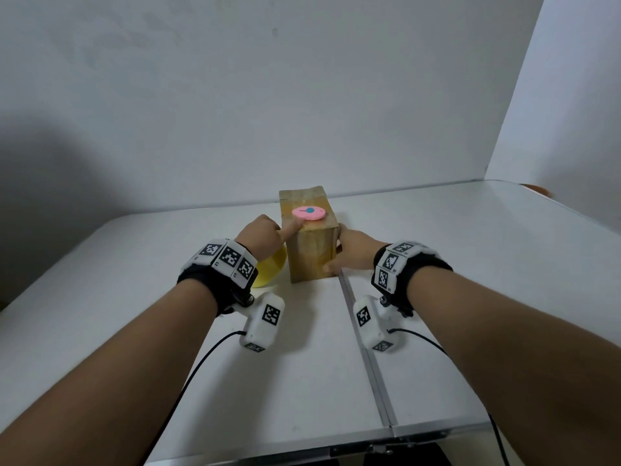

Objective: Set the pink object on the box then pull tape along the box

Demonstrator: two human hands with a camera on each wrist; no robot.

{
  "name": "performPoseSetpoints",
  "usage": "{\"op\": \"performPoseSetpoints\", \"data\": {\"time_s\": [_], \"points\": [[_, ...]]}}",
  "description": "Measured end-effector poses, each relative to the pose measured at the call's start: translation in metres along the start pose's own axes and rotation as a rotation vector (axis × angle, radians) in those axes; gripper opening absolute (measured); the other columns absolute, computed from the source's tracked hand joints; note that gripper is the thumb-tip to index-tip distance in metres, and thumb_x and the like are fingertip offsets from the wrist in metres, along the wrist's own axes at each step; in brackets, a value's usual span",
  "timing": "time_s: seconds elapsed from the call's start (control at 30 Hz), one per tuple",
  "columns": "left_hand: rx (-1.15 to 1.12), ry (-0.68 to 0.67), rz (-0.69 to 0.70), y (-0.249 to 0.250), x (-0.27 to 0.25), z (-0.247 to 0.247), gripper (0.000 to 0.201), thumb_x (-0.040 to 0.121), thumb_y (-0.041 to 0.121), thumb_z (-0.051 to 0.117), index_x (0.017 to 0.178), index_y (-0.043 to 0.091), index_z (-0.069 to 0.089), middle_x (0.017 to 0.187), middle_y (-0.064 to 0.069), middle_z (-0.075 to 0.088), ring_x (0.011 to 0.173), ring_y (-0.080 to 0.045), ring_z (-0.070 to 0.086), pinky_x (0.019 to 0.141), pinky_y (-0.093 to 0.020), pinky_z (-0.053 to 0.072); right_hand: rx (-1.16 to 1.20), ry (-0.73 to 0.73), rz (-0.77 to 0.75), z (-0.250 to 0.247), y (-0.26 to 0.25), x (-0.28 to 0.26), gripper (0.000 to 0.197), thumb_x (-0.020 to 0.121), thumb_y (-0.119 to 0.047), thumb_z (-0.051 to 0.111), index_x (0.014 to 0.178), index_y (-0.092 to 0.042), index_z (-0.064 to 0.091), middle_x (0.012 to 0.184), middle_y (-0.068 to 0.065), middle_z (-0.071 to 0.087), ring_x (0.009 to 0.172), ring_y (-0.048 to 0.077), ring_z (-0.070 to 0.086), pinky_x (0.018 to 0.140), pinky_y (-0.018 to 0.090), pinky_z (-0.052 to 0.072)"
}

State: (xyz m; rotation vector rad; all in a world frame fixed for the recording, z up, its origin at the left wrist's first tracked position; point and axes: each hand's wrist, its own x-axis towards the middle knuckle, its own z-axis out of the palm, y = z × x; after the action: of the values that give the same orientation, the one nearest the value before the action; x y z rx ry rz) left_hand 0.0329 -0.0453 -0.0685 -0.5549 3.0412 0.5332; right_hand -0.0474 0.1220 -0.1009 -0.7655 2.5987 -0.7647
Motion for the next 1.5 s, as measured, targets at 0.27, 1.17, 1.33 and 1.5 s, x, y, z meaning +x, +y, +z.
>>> {"op": "performPoseSetpoints", "data": {"time_s": [0.27,1.17,1.33,1.5], "points": [[-0.026,0.025,0.009,0.000,-0.002,0.002,0.055,0.101,0.047,0.028,0.133,0.011,0.054,0.112,-0.015,0.054,0.096,-0.025,0.052,0.079,-0.032,0.038,0.318,0.055,0.016,0.023,0.013,0.028,0.109,0.030,-0.086,0.072,0.123,-0.030,0.058,0.112,-0.010,0.071,0.109,0.013,0.067,0.093,0.034,0.055],[0.008,0.010,-0.003,0.004,-0.006,0.000,0.057,0.101,0.050,0.024,0.134,0.013,0.052,0.117,-0.016,0.046,0.094,-0.026,0.049,0.078,-0.030,0.035,0.123,0.035,-0.049,-0.001,0.004,-0.001,0.056,0.079,-0.031,0.075,0.130,-0.014,0.058,0.128,0.004,0.065,0.120,0.021,0.060,0.101,0.028,0.044],[-0.121,0.068,-0.026,-0.007,-0.002,0.000,0.064,0.091,0.065,0.032,0.092,0.009,0.061,0.099,-0.012,0.052,0.079,-0.024,0.050,0.065,-0.031,0.038,0.096,0.038,-0.035,0.003,0.001,-0.001,0.064,0.077,-0.017,0.075,0.136,-0.011,0.050,0.136,0.006,0.058,0.123,0.025,0.058,0.106,0.036,0.045],[-0.536,0.290,-0.032,-0.042,-0.011,-0.017,0.036,0.093,0.044,0.053,0.099,0.015,0.073,0.095,-0.002,0.063,0.092,-0.024,0.058,0.089,-0.033,0.048,0.101,-0.018,-0.042,-0.003,0.002,-0.004,0.075,0.081,-0.006,0.066,0.148,-0.014,0.031,0.149,0.007,0.045,0.132,0.029,0.049,0.108,0.042,0.043]]}}
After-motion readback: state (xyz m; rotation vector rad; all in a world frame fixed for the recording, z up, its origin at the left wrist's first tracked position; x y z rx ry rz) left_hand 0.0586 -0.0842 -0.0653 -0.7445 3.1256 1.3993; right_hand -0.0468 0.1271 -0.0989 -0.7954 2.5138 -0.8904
